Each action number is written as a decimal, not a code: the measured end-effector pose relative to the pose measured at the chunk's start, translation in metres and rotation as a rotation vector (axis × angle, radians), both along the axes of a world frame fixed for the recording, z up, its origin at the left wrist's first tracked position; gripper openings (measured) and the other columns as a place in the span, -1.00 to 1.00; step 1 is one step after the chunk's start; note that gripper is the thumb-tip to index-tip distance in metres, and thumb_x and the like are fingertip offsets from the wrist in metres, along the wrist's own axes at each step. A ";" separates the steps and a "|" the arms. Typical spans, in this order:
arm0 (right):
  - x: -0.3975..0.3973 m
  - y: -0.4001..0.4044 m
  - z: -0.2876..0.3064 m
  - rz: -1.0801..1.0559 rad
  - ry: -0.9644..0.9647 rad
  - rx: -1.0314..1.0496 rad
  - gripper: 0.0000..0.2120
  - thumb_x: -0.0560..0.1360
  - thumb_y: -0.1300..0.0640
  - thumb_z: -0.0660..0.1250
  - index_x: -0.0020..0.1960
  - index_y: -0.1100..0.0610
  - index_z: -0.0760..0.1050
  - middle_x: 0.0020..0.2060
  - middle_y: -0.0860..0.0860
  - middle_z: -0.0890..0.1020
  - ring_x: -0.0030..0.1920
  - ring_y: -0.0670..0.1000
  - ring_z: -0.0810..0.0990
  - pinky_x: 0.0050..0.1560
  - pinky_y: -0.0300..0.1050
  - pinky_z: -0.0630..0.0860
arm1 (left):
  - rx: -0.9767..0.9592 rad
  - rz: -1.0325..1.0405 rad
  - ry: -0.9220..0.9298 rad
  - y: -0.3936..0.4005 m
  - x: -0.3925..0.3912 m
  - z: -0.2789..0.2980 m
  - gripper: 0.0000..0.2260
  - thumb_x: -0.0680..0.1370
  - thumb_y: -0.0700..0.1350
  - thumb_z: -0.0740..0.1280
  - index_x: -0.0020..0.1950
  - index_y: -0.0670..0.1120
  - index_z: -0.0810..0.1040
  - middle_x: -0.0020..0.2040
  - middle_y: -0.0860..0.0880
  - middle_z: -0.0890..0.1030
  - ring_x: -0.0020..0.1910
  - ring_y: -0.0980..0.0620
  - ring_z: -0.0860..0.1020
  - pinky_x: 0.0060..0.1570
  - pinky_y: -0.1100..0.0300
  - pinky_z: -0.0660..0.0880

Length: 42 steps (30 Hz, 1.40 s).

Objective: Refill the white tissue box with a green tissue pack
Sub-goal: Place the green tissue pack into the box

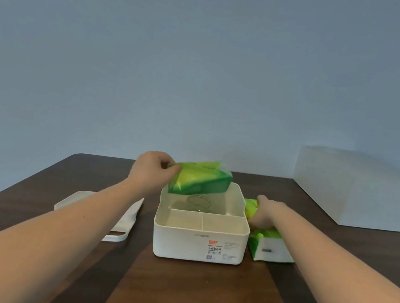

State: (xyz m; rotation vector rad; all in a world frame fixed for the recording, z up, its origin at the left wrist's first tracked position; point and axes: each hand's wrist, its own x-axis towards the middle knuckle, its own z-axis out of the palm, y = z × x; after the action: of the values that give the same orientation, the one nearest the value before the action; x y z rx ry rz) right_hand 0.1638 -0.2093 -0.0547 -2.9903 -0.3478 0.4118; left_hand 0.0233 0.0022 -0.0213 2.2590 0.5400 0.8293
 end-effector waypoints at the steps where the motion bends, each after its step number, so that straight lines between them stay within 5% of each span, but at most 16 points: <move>1: 0.001 0.000 -0.003 -0.025 -0.010 0.017 0.01 0.18 -0.27 0.37 0.52 -0.11 0.01 0.43 0.17 0.32 0.41 0.27 0.30 0.31 0.22 0.39 | -0.058 0.014 -0.051 0.002 0.001 0.004 -0.82 0.49 -0.06 0.37 -0.29 -0.07 0.58 -0.44 0.04 0.44 -0.35 0.00 0.41 -0.30 0.19 0.34; 7: 0.000 -0.004 -0.005 -0.095 -0.067 0.141 -0.13 0.26 -0.15 0.30 0.51 -0.17 0.02 0.43 0.21 0.25 0.40 0.31 0.27 0.31 0.26 0.35 | -0.048 0.193 -0.190 0.022 0.009 0.014 -0.81 0.52 -0.05 0.29 -0.16 -0.11 0.63 -0.38 -0.01 0.51 -0.29 -0.08 0.46 -0.27 0.16 0.35; 11: 0.003 -0.009 -0.001 -0.112 -0.123 0.196 -0.22 0.32 -0.06 0.30 0.49 -0.17 0.08 0.41 0.17 0.28 0.40 0.27 0.28 0.25 0.22 0.34 | 0.038 0.278 -0.034 0.037 0.015 -0.004 -0.78 0.53 -0.13 0.24 -0.04 -0.14 0.67 -0.13 -0.16 0.67 -0.19 -0.13 0.51 -0.20 0.14 0.38; 15: 0.007 -0.012 0.016 -0.100 -0.234 0.271 -0.24 0.30 -0.04 0.35 0.45 -0.16 0.14 0.36 0.16 0.32 0.38 0.26 0.31 0.24 0.18 0.35 | 0.032 0.286 0.112 0.050 0.026 -0.025 -0.76 0.51 -0.19 0.23 -0.01 -0.14 0.69 -0.09 -0.17 0.70 -0.16 -0.13 0.52 -0.19 0.12 0.44; 19: 0.017 -0.005 0.040 -0.026 -0.286 0.422 -0.11 0.16 -0.10 0.40 0.44 -0.20 0.15 0.33 0.13 0.36 0.32 0.26 0.40 0.29 0.15 0.43 | 0.073 0.277 0.169 0.059 0.039 -0.042 -0.70 0.50 -0.25 0.21 0.08 -0.14 0.70 0.04 -0.15 0.70 0.04 -0.16 0.59 -0.03 0.08 0.53; 26: 0.006 0.015 0.077 0.351 -0.325 0.641 -0.10 0.26 0.04 0.53 0.48 -0.18 0.16 0.41 0.07 0.31 0.39 0.15 0.35 0.38 0.07 0.37 | -0.012 0.165 0.267 0.060 0.049 -0.057 -0.59 0.55 -0.13 0.28 0.42 -0.09 0.45 0.36 -0.10 0.54 0.32 -0.13 0.50 0.28 0.01 0.45; 30: -0.014 0.027 0.083 0.707 -0.240 0.473 -0.10 0.30 0.12 0.55 0.50 -0.13 0.15 0.45 0.02 0.27 0.44 0.03 0.28 0.43 -0.10 0.25 | -0.045 0.153 0.267 0.063 0.043 -0.059 -0.56 0.54 -0.11 0.29 0.44 -0.07 0.40 0.39 -0.09 0.51 0.34 -0.11 0.48 0.30 -0.03 0.44; 34: -0.023 0.050 0.073 0.899 -0.276 0.167 -0.04 0.20 -0.07 0.46 0.47 -0.31 0.04 0.47 -0.01 0.23 0.46 0.11 0.26 0.42 0.19 0.29 | 0.004 0.194 0.265 0.072 0.031 -0.057 -0.62 0.55 -0.13 0.22 0.38 -0.08 0.46 0.34 -0.08 0.55 0.29 -0.14 0.50 0.20 -0.04 0.53; 39: -0.035 0.069 0.072 0.977 -0.338 -0.127 -0.09 0.35 -0.01 0.44 0.48 -0.34 -0.04 0.54 -0.03 0.08 0.49 0.16 0.16 0.41 0.22 0.24 | 0.033 0.209 0.296 0.088 0.016 -0.060 -0.63 0.56 -0.12 0.20 0.37 -0.03 0.47 0.29 -0.06 0.57 -0.02 -0.06 0.56 -0.23 0.15 0.50; 42: -0.039 0.079 0.069 0.989 -0.308 -0.178 -0.13 0.38 -0.01 0.43 0.49 -0.32 -0.01 0.56 -0.06 0.03 0.51 0.15 0.11 0.44 0.21 0.19 | 0.049 0.217 0.321 0.094 0.006 -0.061 -0.63 0.56 -0.12 0.19 0.37 -0.04 0.47 0.30 -0.06 0.57 -0.01 -0.04 0.56 -0.04 0.11 0.51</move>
State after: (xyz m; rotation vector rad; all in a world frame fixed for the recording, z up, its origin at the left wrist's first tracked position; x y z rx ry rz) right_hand 0.1250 -0.1306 0.0145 -2.7943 -1.9031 0.0229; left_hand 0.0296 0.0959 -0.0820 2.4243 0.9344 0.5866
